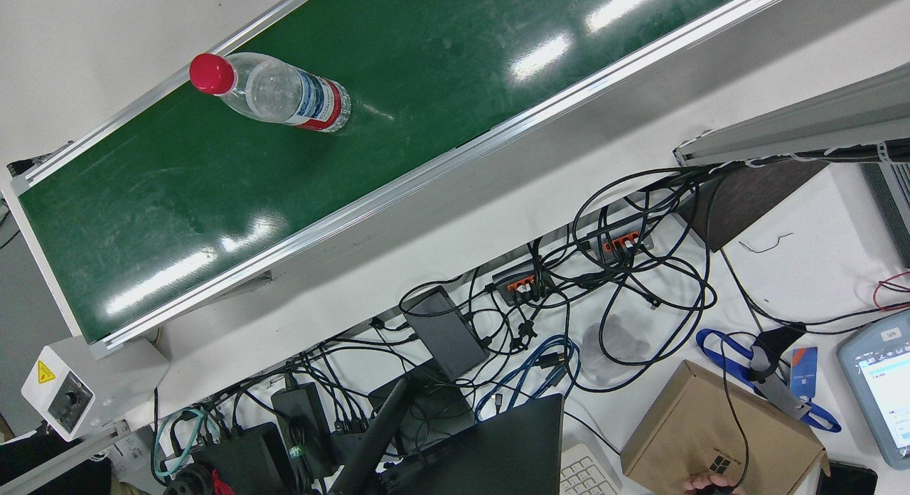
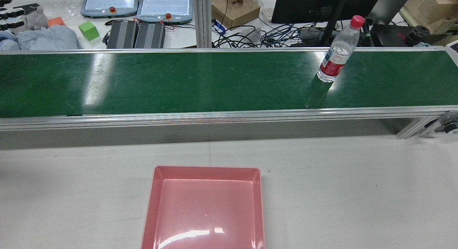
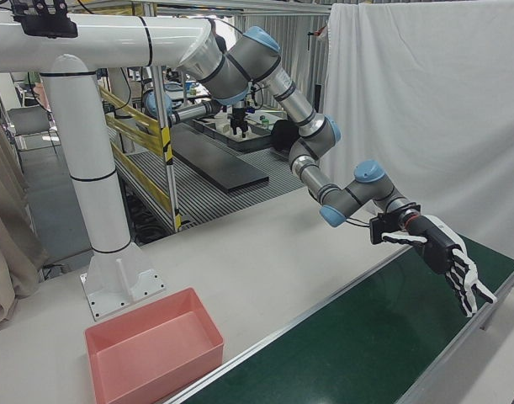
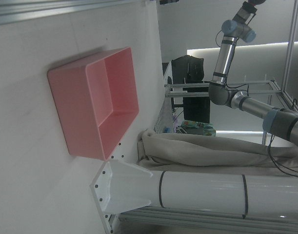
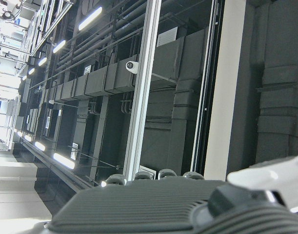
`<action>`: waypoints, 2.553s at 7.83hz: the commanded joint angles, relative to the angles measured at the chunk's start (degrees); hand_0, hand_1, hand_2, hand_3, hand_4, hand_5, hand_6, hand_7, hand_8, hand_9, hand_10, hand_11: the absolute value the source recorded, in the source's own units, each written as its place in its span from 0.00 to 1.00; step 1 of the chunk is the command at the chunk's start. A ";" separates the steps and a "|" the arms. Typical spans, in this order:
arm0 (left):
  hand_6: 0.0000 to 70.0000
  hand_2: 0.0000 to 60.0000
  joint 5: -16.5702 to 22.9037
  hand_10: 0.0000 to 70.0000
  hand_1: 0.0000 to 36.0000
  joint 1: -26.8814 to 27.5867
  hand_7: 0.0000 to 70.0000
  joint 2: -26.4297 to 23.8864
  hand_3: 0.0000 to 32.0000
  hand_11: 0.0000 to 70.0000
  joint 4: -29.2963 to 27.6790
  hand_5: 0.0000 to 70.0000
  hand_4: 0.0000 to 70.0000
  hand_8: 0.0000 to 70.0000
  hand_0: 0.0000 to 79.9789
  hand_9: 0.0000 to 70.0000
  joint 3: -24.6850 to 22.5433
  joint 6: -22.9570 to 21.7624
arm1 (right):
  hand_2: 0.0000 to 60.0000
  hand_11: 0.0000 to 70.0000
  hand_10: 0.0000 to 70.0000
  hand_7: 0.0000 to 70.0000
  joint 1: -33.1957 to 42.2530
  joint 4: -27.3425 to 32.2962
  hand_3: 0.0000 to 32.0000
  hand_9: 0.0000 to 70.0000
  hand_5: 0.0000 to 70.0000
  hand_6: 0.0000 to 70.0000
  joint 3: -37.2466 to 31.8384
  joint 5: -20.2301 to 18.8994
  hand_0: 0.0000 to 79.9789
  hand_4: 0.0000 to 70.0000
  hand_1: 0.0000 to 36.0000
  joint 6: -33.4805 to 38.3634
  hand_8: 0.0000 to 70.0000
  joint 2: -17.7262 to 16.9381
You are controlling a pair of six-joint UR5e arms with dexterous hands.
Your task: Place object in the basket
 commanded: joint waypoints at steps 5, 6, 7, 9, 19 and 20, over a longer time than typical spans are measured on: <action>0.07 0.00 -0.15 0.11 0.00 3.47 0.03 -0.52 0.25 0.17 0.97 0.44 0.02 0.14 0.64 0.17 -1.96 -0.07 | 0.00 0.00 0.00 0.00 -0.08 0.00 0.00 0.00 0.00 0.00 0.00 0.03 0.00 0.00 0.00 0.00 0.00 0.00; 0.07 0.00 -0.15 0.11 0.00 3.74 0.03 -1.04 0.26 0.17 1.14 0.44 0.01 0.15 0.65 0.17 -2.14 0.02 | 0.00 0.00 0.00 0.00 -0.08 0.00 0.00 0.00 0.00 0.00 0.00 0.03 0.00 0.00 0.00 0.00 0.00 0.00; 0.07 0.00 -0.15 0.11 0.00 3.83 0.03 -1.14 0.25 0.17 1.14 0.45 0.02 0.14 0.65 0.16 -2.14 0.02 | 0.00 0.00 0.00 0.00 0.00 0.00 0.00 0.00 0.00 0.00 0.09 0.03 0.00 0.00 0.00 0.00 0.00 0.00; 0.09 0.00 -0.50 0.13 0.00 4.26 0.04 -1.05 0.22 0.20 2.19 0.46 0.06 0.18 0.65 0.19 -4.15 -0.07 | 0.00 0.00 0.00 0.00 -0.08 0.00 0.00 0.00 0.00 0.00 0.00 0.03 0.00 0.00 0.00 0.00 0.00 0.00; 0.07 0.00 -0.85 0.09 0.00 5.76 0.03 -0.79 0.29 0.14 3.25 0.35 0.02 0.13 0.65 0.15 -4.78 -0.25 | 0.00 0.00 0.00 0.00 0.00 0.00 0.00 0.00 0.00 0.00 0.09 -0.06 0.00 0.00 0.00 0.00 0.00 0.00; 0.07 0.00 -0.85 0.09 0.00 5.85 0.04 -0.87 0.29 0.14 3.43 0.35 0.02 0.13 0.65 0.15 -4.69 -0.25 | 0.00 0.00 0.00 0.00 0.01 0.00 0.00 0.00 0.00 0.00 0.09 0.03 0.00 0.00 0.00 0.00 0.00 0.00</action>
